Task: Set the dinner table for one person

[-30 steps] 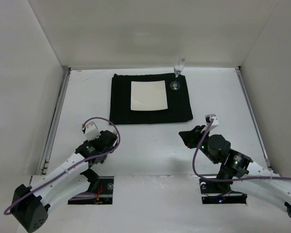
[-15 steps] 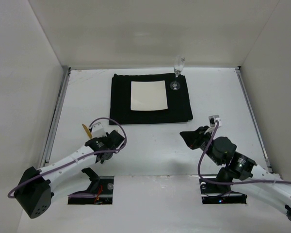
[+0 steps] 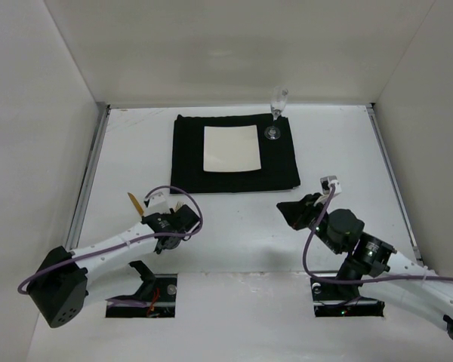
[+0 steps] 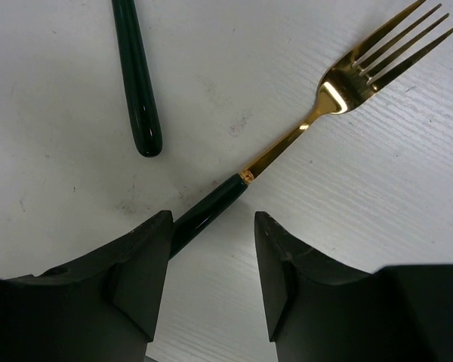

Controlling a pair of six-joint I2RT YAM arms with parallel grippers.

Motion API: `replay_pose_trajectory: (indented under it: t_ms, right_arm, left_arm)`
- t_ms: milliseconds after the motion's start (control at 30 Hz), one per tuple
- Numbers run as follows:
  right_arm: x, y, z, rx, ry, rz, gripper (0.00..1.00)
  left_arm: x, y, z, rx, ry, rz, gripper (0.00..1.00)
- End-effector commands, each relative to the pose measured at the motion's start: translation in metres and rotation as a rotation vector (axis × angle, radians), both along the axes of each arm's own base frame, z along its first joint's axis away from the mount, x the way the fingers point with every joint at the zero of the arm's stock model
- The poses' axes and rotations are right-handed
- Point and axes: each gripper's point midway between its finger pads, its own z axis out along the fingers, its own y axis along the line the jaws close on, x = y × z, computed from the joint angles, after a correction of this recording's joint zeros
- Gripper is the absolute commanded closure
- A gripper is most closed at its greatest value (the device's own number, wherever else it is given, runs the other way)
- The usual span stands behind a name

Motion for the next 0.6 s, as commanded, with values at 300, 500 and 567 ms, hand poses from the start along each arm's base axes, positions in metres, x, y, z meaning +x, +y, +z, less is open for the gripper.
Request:
replay_pose_trajectory:
  t_ms: [300, 500, 567]
  right_arm:
    - [-0.009, 0.001, 0.06, 0.122, -0.118, 0.039, 0.8]
    - [-0.007, 0.005, 0.056, 0.108, -0.109, 0.043, 0.8]
    - [-0.006, 0.007, 0.054, 0.103, -0.105, 0.043, 0.8]
  left_arm:
    - [0.003, -0.01, -0.003, -0.033, 0.003, 0.02, 0.56]
    - [0.005, -0.035, -0.004, -0.143, -0.021, 0.01, 0.57]
    - [0.006, -0.042, -0.004, -0.159, -0.027, -0.007, 0.58]
